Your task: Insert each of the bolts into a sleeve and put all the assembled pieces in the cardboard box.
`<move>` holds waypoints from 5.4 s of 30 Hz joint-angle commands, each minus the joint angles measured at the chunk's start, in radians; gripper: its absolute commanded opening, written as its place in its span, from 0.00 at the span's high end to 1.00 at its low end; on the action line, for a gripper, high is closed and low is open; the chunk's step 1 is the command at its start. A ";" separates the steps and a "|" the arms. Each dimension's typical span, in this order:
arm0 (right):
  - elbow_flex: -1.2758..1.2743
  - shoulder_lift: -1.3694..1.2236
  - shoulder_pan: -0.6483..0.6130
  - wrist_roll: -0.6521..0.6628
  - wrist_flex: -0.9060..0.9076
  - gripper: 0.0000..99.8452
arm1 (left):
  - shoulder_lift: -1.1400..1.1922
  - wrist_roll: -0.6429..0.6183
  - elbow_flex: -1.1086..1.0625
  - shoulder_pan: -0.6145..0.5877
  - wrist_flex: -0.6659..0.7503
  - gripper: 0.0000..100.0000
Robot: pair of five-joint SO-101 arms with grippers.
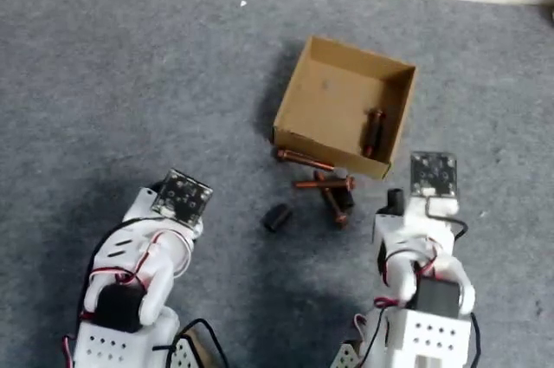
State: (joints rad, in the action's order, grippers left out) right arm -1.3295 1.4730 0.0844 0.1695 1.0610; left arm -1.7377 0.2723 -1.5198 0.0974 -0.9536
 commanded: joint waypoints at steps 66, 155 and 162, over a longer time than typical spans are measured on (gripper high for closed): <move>-0.091 0.182 0.085 -0.064 -0.047 0.99 | 1.623 0.000 0.901 0.573 0.482 0.86; -0.050 -0.028 -0.599 -0.083 -0.208 0.99 | 0.799 -0.025 0.318 0.065 -0.021 0.86; -0.104 -0.022 -0.573 -0.078 -0.214 0.99 | 0.957 -0.025 0.384 0.071 -0.023 0.86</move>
State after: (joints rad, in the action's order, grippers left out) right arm -1.4400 1.4500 -0.5063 0.0990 0.8830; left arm -0.8861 0.2417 -1.2160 0.1757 -0.9705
